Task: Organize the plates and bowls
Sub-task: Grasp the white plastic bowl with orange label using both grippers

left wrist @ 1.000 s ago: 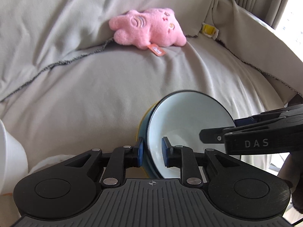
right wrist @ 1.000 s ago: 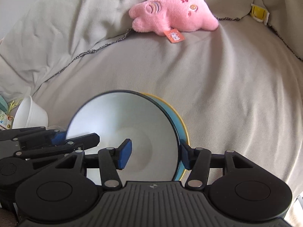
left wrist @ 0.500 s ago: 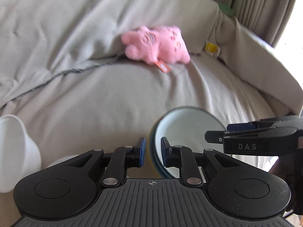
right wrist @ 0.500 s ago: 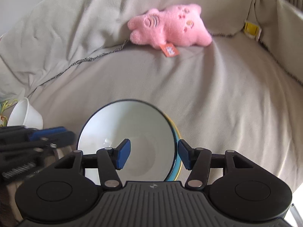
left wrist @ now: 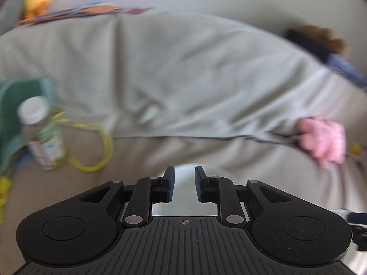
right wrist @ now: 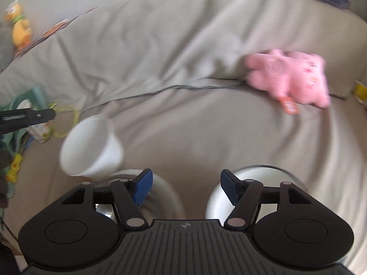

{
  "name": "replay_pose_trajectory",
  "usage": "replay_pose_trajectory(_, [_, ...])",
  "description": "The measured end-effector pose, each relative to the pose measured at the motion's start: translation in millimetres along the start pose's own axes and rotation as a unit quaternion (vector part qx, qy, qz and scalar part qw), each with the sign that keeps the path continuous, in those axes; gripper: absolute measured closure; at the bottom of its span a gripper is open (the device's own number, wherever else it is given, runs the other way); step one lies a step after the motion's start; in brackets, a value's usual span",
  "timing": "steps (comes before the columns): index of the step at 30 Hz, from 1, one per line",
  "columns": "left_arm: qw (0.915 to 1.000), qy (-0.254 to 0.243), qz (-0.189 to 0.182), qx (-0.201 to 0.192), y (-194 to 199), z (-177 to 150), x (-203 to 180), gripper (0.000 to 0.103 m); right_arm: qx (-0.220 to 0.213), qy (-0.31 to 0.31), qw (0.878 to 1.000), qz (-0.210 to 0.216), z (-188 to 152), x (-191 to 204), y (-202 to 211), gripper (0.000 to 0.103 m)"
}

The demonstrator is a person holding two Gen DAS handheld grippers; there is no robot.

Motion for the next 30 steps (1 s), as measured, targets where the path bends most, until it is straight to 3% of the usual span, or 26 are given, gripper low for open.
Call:
replay_pose_trajectory(5, [0.9982,0.045,0.006,0.037,-26,-13,49,0.081,0.037,0.025,0.999,0.03,23,91,-42,0.03])
replay_pose_trajectory(9, [0.996,0.063,0.011,0.063,-44,-27,64,0.081,0.047,0.041,0.998,-0.007,35,136,-85,0.029])
replay_pose_trajectory(14, [0.9932,0.076,0.019,0.086,-60,-41,71,0.081,0.078,0.027,0.996,-0.037,35,151,-127,0.029])
replay_pose_trajectory(18, [0.9924,0.068,0.009,0.102,-72,-47,63,0.081,0.116,-0.005,0.993,-0.018,23,147,-143,0.029])
replay_pose_trajectory(19, [0.992,0.069,0.007,0.105,-75,-48,61,0.082,0.127,-0.013,0.992,-0.009,20,146,-147,0.035])
replay_pose_trajectory(20, [0.9914,0.073,0.001,0.109,-77,-49,60,0.082,0.139,-0.018,0.99,-0.001,16,148,-152,0.04])
replay_pose_trajectory(21, [0.9908,0.077,-0.009,0.111,-78,-49,57,0.084,0.147,-0.019,0.989,0.009,14,149,-154,0.052])
replay_pose_trajectory(26, [0.9924,0.067,-0.062,0.083,-54,-35,36,0.091,0.122,-0.018,0.992,0.017,18,138,-132,0.053])
replay_pose_trajectory(30, [0.9861,0.066,-0.149,0.032,-14,-15,-3,0.091,0.079,-0.01,0.997,0.021,33,112,-84,0.053])
Point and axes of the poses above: each gripper's, at about its wrist camera, not at the fingertips, and y roughly against the way its jaws point, x to its left, z to its top, the point moved 8 cm from there along -y, roughly the way its jaws point, and after that the axes turned 8 degrees about -z, right-handed, at the moved point
